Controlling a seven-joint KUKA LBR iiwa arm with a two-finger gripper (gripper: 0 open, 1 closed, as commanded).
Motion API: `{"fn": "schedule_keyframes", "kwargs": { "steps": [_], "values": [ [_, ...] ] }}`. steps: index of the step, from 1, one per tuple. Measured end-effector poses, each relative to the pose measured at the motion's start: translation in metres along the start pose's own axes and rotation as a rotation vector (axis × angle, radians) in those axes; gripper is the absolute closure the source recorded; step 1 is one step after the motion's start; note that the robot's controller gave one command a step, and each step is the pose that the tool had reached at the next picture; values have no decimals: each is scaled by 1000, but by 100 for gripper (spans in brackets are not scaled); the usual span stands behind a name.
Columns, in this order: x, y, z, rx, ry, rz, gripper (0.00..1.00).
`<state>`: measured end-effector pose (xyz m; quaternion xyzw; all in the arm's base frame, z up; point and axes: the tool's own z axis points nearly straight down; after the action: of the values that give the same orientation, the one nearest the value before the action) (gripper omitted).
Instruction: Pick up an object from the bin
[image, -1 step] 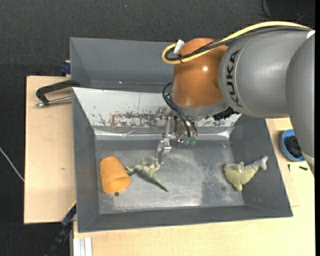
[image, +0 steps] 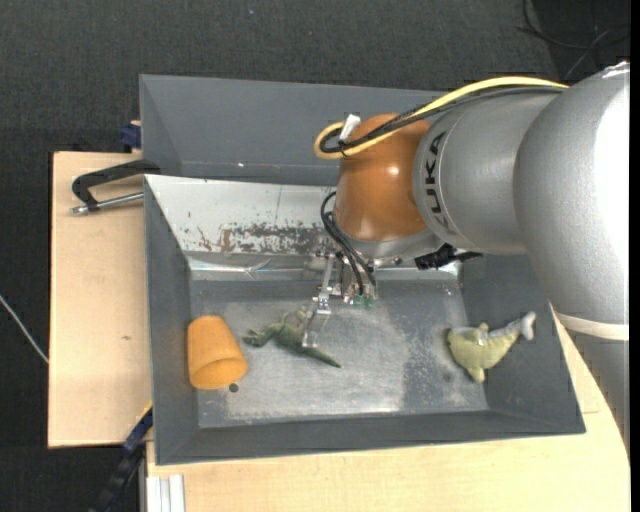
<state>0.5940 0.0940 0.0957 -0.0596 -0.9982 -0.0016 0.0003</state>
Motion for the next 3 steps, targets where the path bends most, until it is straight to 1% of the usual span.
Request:
{"fn": "schedule_keyframes", "kwargs": {
  "steps": [1,2,3],
  "values": [
    [0,5,5,1,-1,-115,0],
    [0,6,4,-1,-6,-168,0],
    [0,7,4,-2,-7,-185,0]
  ]
}}
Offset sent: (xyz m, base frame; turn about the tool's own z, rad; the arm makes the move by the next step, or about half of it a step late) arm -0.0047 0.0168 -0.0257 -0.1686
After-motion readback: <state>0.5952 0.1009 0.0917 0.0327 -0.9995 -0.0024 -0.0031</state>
